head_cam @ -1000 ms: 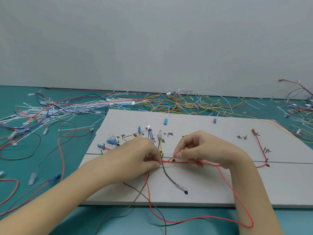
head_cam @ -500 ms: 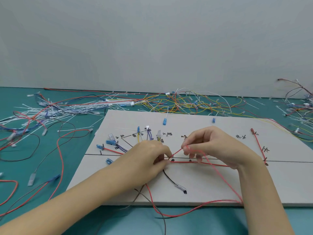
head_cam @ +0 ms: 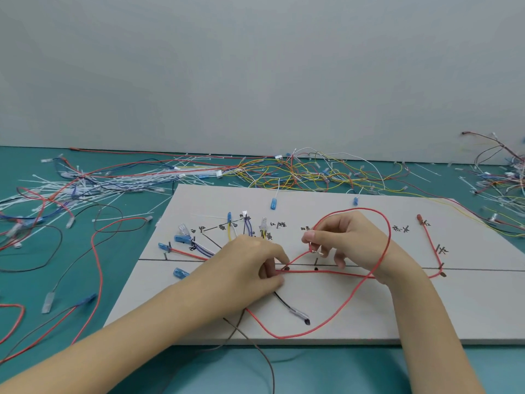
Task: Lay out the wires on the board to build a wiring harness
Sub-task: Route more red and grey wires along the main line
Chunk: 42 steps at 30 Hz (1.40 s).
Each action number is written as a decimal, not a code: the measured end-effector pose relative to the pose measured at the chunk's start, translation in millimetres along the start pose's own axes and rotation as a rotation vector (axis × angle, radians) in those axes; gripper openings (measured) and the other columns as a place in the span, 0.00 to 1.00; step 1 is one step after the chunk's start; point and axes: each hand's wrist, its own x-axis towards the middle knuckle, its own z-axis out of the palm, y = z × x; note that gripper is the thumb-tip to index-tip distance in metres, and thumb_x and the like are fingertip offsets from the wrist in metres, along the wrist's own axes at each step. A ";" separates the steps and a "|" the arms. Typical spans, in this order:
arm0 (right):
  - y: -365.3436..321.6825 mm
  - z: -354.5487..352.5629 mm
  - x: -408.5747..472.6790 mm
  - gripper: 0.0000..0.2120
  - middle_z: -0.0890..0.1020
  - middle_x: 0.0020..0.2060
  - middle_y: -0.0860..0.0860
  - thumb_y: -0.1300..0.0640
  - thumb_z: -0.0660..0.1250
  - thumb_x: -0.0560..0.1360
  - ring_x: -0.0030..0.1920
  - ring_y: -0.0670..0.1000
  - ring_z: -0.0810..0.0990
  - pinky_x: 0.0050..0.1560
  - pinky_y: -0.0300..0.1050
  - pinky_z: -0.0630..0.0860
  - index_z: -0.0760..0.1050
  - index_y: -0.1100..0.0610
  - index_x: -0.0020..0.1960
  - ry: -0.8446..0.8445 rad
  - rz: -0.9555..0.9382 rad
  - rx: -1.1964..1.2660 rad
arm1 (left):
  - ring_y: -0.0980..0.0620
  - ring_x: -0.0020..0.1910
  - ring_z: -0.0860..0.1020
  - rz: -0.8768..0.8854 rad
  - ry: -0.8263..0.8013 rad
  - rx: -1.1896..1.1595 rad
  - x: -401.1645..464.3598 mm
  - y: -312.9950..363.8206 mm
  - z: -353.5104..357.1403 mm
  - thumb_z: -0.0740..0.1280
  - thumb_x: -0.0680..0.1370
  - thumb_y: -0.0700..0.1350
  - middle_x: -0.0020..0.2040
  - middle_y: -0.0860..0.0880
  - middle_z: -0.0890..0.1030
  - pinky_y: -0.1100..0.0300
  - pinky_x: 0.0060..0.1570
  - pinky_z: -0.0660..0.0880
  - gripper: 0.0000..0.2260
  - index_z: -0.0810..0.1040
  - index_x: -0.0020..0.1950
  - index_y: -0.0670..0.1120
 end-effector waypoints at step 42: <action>7.4 -6.6 -12.6 0.12 0.83 0.30 0.59 0.61 0.70 0.73 0.24 0.47 0.74 0.20 0.34 0.63 0.82 0.60 0.31 -0.151 0.259 -0.010 | 0.61 0.44 0.75 -0.216 -0.124 -0.068 -14.4 -25.9 -40.1 0.71 0.72 0.40 0.46 0.56 0.74 0.68 0.46 0.73 0.15 0.81 0.52 0.60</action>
